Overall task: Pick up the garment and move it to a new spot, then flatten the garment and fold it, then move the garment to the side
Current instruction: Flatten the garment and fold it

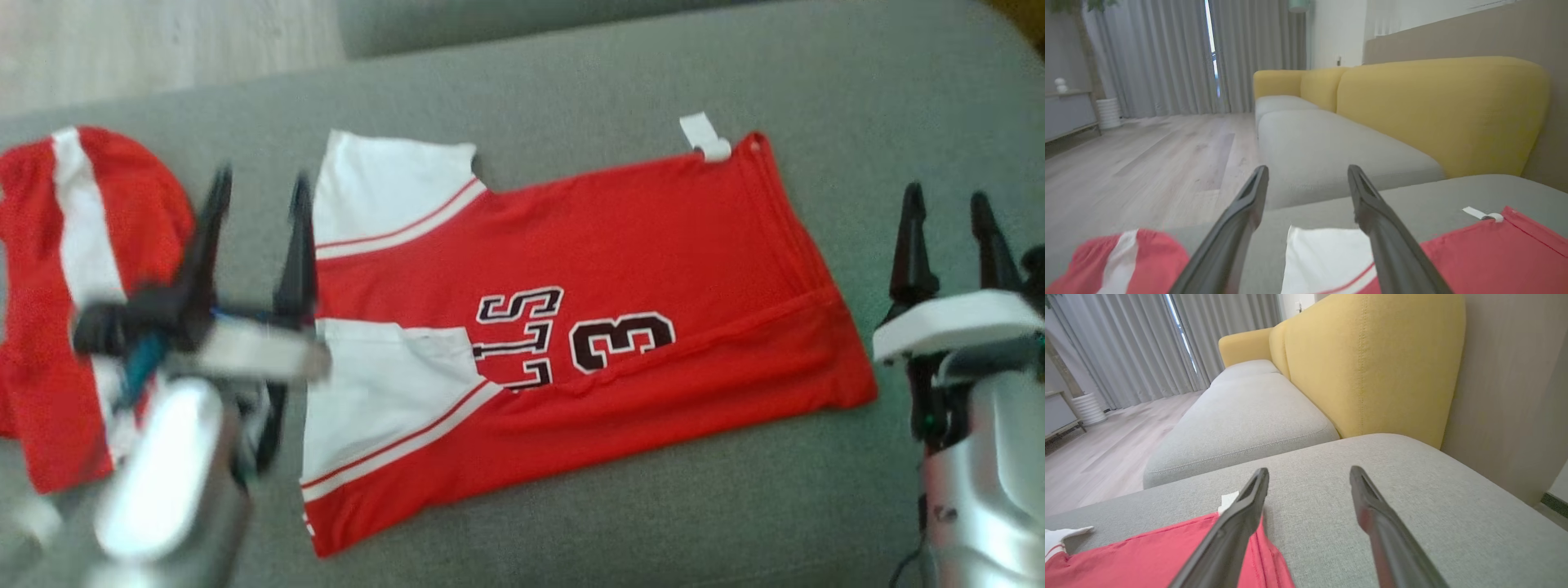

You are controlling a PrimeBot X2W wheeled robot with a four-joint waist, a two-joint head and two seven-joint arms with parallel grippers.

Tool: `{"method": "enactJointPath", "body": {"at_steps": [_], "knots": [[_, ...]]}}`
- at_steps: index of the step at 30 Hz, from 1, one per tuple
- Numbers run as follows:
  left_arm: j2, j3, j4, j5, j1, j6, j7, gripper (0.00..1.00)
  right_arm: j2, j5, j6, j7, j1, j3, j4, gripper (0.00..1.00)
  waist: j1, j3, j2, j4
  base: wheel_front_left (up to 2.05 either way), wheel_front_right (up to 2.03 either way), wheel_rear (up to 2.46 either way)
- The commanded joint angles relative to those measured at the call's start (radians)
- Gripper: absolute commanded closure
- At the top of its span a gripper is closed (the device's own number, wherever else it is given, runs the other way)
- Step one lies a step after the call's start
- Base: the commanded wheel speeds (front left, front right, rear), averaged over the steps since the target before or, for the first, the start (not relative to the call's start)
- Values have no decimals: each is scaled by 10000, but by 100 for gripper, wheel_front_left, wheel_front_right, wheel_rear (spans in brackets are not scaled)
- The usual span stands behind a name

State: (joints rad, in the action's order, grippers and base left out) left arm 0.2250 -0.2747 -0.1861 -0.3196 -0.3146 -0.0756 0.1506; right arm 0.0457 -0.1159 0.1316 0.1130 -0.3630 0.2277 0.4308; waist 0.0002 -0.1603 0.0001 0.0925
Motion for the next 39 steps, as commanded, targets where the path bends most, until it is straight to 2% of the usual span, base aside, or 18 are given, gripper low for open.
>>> {"method": "enactJointPath", "body": {"at_steps": [1, 6, 10, 13, 17, 26, 31, 36, 37, 38, 39], "knots": [[538, 238, 265, 129, -1367, 352, -303, 0, 45, 4, -9, -120, -652, -172, -569, 0, -2, -859, -1, 132, 0, 0, 0], [1126, -87, -1102, -93, -3805, 1473, -1971, 0, 45, 95, -9, -342, -1498, -271, -880, 0, -2, -1747, -1, 421, 0, 0, 0], [1489, -690, -2653, -359, -5476, 1948, -3336, 0, 45, 270, -9, -394, -2105, -352, -880, 0, -2, -2330, -1, 611, 0, 0, 0], [1734, -1279, -3752, -489, -6387, 2038, -4095, 0, 45, 293, -9, -319, -2471, -463, -730, 0, -2, -2610, -1, 738, 0, 0, 0], [1834, -1946, -4668, -1307, -7101, 2057, -4754, 0, 45, 219, -9, -199, -2787, -692, -555, 0, -2, -2891, -1, 888, 0, 0, 0], [2439, -3033, -6122, -1831, -7892, 2061, -5215, 0, 45, 77, -9, 64, -2941, -860, -229, 0, -2, -3158, -1, 1073, 0, 0, 0], [2349, -3376, -6604, -2247, -8084, 2062, -5201, 0, 45, 76, -9, 157, -3007, -828, -101, 0, -2, -3217, -1, 1154, 0, 0, 0], [2163, -3997, -6416, -3373, -7978, 2062, -5449, 0, 45, -63, -9, 277, -2925, -869, 1, 0, -2, -3246, -1, 1199, 0, 0, 0], [2172, -4128, -6315, -3604, -7952, 2062, -5542, 6, 45, -52, -9, 283, -2918, -855, 23, 0, -2, -3245, -1, 1195, 0, 0, 0], [2195, -4277, -6202, -3815, -7927, 2062, -5640, 39, 45, -31, -9, 283, -2921, -826, 46, 0, -2, -3244, -1, 1184, 0, 0, 0], [2229, -4425, -6080, -4018, -7904, 2062, -5721, 100, 45, 0, -9, 276, -2933, -790, 70, 0, -2, -3239, -1, 1168, 0, 0, 0]]}}
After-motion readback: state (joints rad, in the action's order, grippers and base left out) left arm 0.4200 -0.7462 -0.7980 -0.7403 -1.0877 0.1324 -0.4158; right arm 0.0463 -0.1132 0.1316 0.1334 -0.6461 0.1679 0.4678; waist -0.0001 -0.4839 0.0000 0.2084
